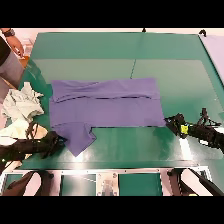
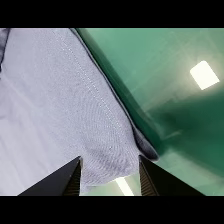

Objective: Fold the shirts.

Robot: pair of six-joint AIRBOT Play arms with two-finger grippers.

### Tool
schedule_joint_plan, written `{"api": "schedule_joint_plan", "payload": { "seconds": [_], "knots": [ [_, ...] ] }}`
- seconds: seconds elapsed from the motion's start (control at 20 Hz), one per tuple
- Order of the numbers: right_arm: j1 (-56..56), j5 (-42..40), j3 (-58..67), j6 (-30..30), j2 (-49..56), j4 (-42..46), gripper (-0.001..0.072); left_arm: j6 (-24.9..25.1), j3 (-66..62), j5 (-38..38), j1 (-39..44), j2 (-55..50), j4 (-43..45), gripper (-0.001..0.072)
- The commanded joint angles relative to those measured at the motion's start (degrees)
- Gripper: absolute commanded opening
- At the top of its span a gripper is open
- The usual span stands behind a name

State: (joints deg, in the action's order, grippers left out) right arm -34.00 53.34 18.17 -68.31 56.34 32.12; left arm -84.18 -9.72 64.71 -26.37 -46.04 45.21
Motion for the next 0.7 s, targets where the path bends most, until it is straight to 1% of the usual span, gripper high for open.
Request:
{"api": "schedule_joint_plan", "payload": {
  "seconds": [0.0,0.05,0.1,0.15,0.2,0.3,0.4,0.5,0.65],
  "knots": [
    [-0.02,0.04,-0.02,-0.02,-0.04,0.00,0.0404,5.03,1.99,-5.64,0.02,-0.09,-11.21,0.0435],
    [-0.02,0.04,-0.04,-0.02,-0.04,0.00,0.0404,6.45,1.99,-6.03,0.04,-0.09,-13.79,0.0412],
    [-0.02,0.04,-0.04,-0.02,-0.04,0.00,0.0404,7.15,1.99,-6.40,0.02,-0.09,-14.23,0.0267],
    [-0.02,0.07,-0.04,-0.02,-0.04,0.02,0.0409,7.58,1.99,-6.86,0.02,-0.09,-14.16,0.0094],
    [-0.02,0.26,-0.04,-0.02,-0.04,0.02,0.0441,8.07,1.97,-6.84,0.02,-0.09,-14.16,0.0026],
    [-0.02,1.70,-0.09,-0.07,-0.04,1.09,0.0477,9.35,1.97,-6.40,0.02,-0.09,-13.94,0.0024],
    [0.00,3.19,-0.72,-0.07,-0.04,1.73,0.0476,10.80,1.97,-5.09,0.02,-0.09,-14.12,0.0024],
    [0.00,0.68,-2.29,-0.11,-0.04,1.38,0.0476,11.82,1.97,-4.22,0.02,-0.09,-14.25,0.0024],
    [0.00,-3.67,-5.77,-0.22,-0.04,-1.99,0.0477,12.33,1.97,-4.26,0.02,-0.09,-14.64,0.0024]
  ]
}}
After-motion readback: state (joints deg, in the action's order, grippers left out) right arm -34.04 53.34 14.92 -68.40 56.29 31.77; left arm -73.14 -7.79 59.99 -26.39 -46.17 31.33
